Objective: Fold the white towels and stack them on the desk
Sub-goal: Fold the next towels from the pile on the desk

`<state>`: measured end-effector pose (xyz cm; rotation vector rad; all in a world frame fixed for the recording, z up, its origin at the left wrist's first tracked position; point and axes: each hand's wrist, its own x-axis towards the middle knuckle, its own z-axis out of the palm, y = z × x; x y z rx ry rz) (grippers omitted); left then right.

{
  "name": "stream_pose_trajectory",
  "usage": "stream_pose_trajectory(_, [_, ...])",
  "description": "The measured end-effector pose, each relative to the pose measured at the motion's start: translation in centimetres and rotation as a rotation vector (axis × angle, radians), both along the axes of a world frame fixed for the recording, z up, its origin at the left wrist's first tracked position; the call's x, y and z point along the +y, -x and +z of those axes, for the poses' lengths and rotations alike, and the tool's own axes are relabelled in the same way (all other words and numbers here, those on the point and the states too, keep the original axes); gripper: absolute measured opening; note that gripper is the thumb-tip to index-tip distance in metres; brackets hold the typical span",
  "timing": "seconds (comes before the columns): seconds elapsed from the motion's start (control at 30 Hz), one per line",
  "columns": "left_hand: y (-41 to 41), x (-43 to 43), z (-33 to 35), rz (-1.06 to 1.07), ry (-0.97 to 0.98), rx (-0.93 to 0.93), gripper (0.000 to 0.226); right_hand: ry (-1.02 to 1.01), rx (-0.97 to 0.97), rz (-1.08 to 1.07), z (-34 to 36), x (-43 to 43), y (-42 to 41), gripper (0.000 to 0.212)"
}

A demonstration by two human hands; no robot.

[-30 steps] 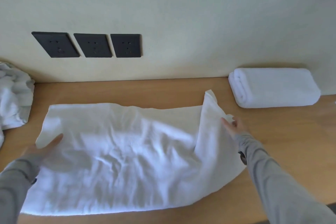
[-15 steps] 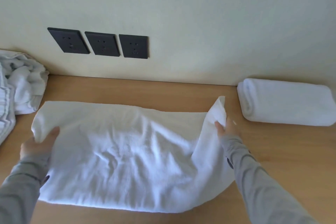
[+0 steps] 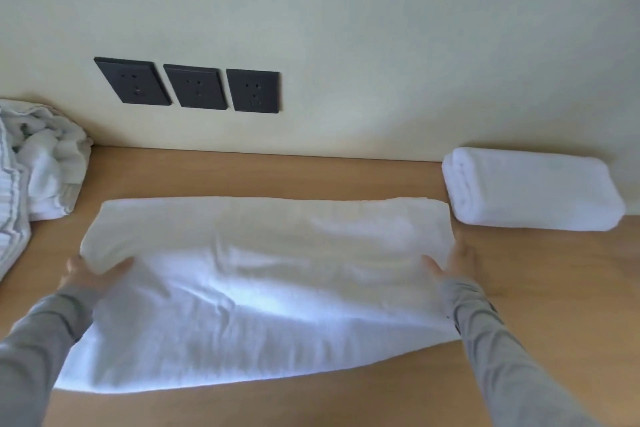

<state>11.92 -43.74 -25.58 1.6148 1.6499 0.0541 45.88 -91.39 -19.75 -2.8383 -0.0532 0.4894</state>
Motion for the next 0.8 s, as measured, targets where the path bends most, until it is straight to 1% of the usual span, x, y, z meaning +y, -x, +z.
stream_pose_trajectory(0.1, [0.6,-0.8,-0.4,0.029,0.0,-0.006,0.093,0.079,-0.02,0.261,-0.1,5.2,2.5,0.073])
stream_pose_trajectory(0.17, [0.8,-1.2,-0.4,0.032,-0.003,-0.024,0.094,0.051,-0.021,0.373,-0.3,9.4,4.6,0.066])
stream_pose_trajectory(0.2, [0.8,-1.4,-0.3,0.038,0.0,-0.065,0.095,0.031,-0.018,0.428,-0.4,11.6,5.8,0.063])
stream_pose_trajectory(0.23, [0.9,-1.5,0.0,0.056,0.013,-0.116,0.092,0.013,-0.014,0.488,-0.6,13.9,7.0,0.061])
stream_pose_trajectory(0.33, [0.9,-1.1,0.7,0.121,0.029,-0.239,0.07,-0.041,-0.012,0.683,-0.9,20.7,10.4,0.059])
stream_pose_trajectory(0.37, [0.9,-0.7,0.9,0.137,0.042,-0.26,0.065,-0.061,-0.002,0.743,-0.9,23.0,11.5,0.058])
stream_pose_trajectory(0.43, [0.8,0.4,1.3,0.16,0.089,-0.298,0.064,-0.081,0.036,0.839,-1.1,27.1,13.9,0.057])
stream_pose_trajectory(0.5, [0.8,1.9,1.5,0.177,0.127,-0.336,0.063,-0.041,0.056,0.91,-1.5,30.5,15.9,0.055])
stream_pose_trajectory(0.6, [0.3,3.9,1.4,0.253,0.196,-0.42,0.063,0.049,0.013,0.977,-2.4,33.9,18.0,0.046])
stream_pose_trajectory(0.67, [-0.5,4.5,1.4,0.259,0.253,-0.473,0.056,0.082,0.02,0.955,-2.7,35.9,18.5,0.037])
stream_pose_trajectory(0.73, [-1.2,4.4,1.8,0.179,0.26,-0.488,0.046,0.079,0.048,0.86,-2.6,37.8,18.5,0.035])
stream_pose_trajectory(0.8, [-1.7,3.8,2.2,0.063,0.204,-0.53,0.036,-0.03,0.077,0.738,-2.3,39.8,18.3,0.036])
